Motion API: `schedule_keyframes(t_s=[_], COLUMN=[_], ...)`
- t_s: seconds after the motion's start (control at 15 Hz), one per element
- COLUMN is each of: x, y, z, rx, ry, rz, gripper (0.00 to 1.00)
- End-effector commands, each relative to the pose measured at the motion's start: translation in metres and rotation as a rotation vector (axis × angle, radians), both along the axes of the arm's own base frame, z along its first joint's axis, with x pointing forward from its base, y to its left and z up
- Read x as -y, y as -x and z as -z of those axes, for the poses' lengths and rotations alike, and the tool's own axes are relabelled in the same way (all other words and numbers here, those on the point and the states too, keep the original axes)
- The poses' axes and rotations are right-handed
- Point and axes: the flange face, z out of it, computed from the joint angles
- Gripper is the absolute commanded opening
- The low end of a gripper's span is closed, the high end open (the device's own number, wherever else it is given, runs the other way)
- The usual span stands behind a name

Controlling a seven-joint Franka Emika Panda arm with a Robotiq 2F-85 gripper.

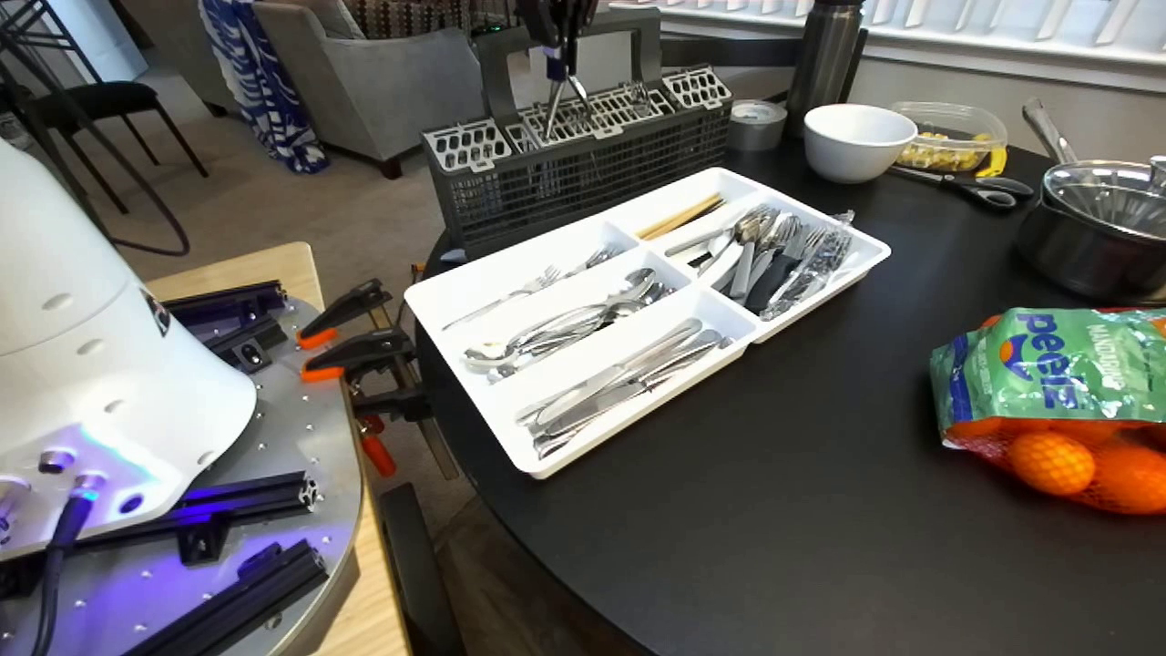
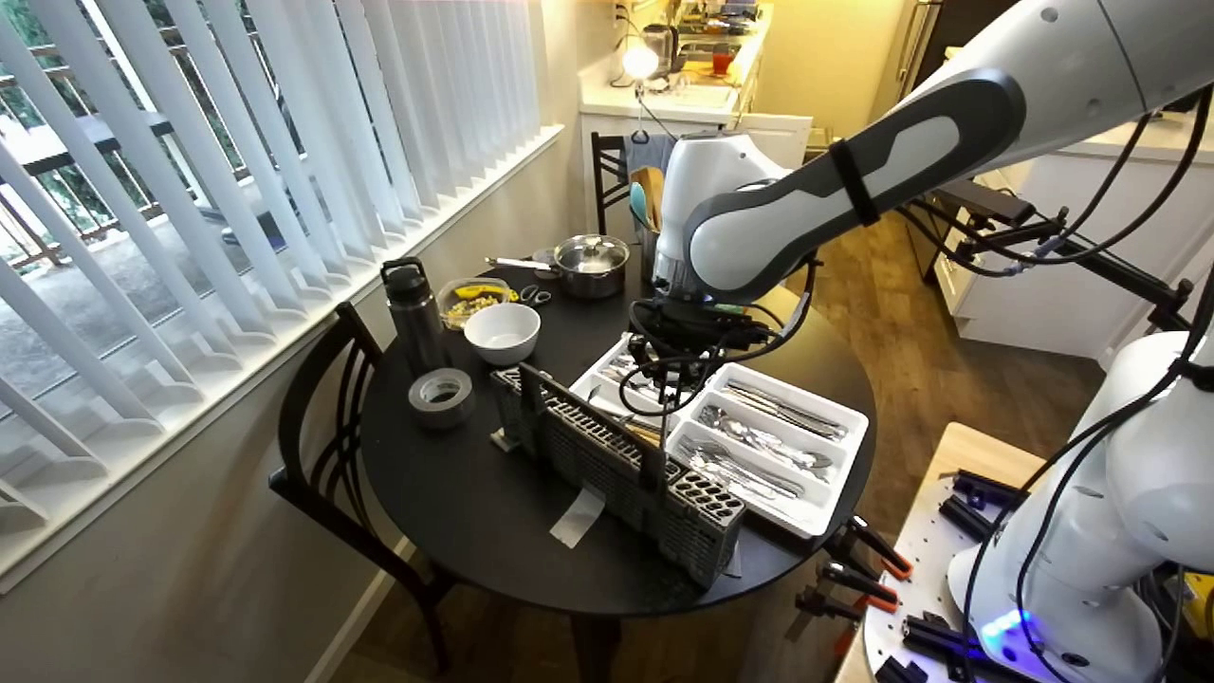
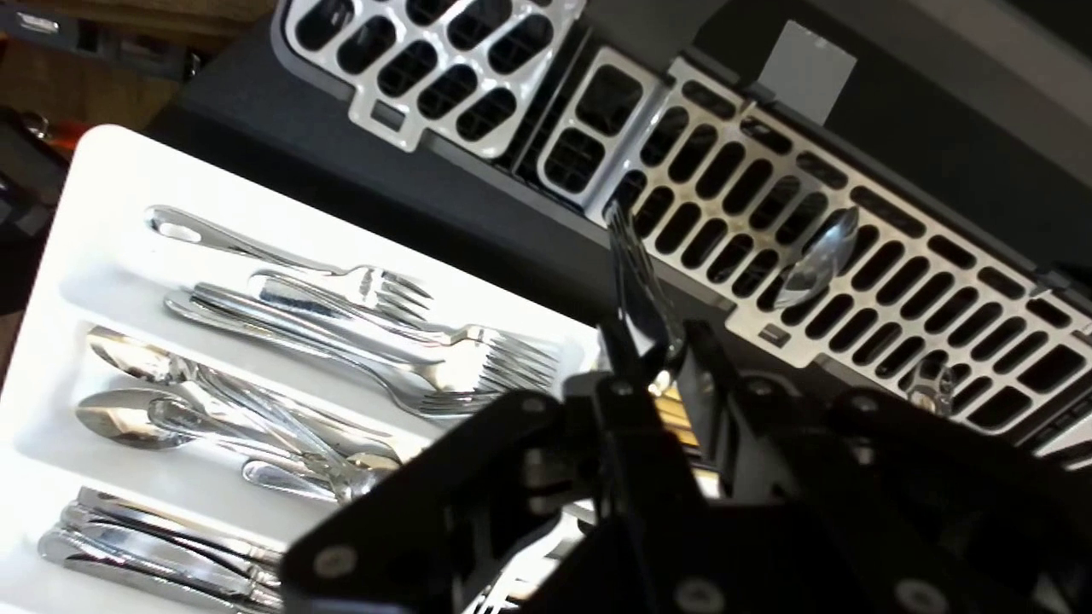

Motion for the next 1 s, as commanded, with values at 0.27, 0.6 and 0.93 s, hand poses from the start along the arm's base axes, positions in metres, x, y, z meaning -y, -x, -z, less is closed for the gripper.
schedule_keyframes(t_s=[0.27, 0.6, 0.93], x=[-0.018, -0.038, -0.038], y=[0.009, 0.025, 0.032], z=[0.0, -0.018, -0.031], rx=[0.01, 0.075, 0.219], ry=[0.02, 0.084, 0.154], rz=[0.037, 0.01, 0.105], gripper=[0.01, 0.02, 0.02])
